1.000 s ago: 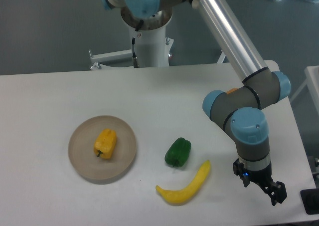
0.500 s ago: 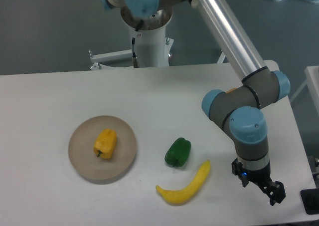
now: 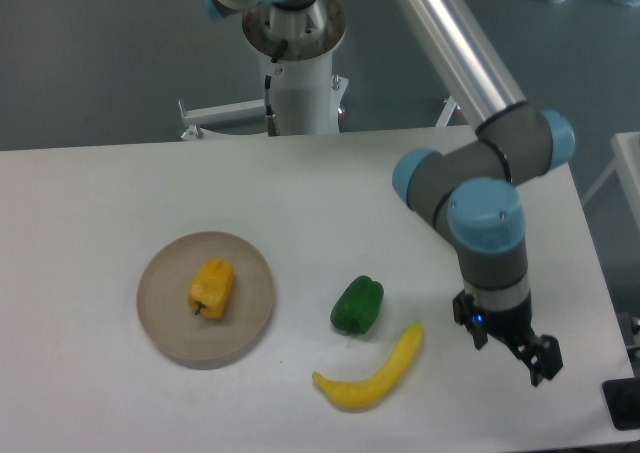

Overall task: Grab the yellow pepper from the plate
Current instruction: 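Move the open gripper over the yellow pepper on the plate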

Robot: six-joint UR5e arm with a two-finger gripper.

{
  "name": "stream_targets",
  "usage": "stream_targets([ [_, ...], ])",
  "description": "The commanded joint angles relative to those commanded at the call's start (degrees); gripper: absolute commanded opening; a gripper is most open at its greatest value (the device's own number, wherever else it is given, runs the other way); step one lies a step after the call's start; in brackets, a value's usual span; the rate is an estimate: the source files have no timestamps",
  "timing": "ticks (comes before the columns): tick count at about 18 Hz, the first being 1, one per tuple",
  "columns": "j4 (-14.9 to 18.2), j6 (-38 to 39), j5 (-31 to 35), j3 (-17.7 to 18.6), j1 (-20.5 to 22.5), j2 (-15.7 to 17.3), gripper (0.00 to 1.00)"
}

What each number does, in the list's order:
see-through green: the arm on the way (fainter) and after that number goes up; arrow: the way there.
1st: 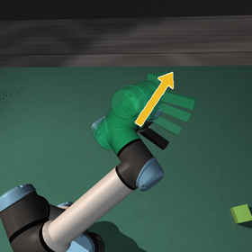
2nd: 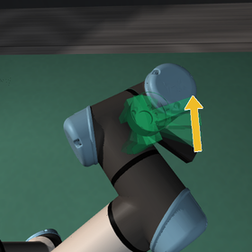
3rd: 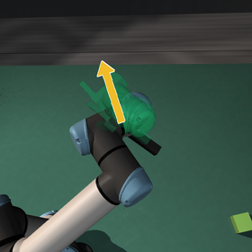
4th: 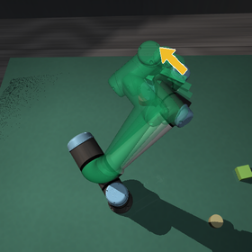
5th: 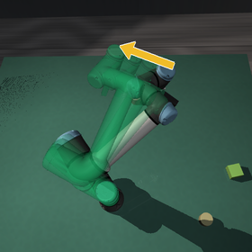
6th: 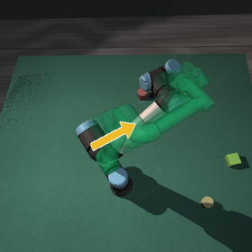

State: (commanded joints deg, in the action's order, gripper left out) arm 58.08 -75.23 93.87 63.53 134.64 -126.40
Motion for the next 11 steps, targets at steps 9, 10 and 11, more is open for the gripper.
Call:
stream_targets([
  [9, 4.94, 7.00, -6.67, 14.76, 0.98, 14.86, 1.00],
  [10, 4.76, 9.64, -7.55, 17.13, 0.54, 15.83, 1.00],
  [11, 4.59, 11.76, -8.69, 19.41, 0.27, 17.32, 1.00],
])
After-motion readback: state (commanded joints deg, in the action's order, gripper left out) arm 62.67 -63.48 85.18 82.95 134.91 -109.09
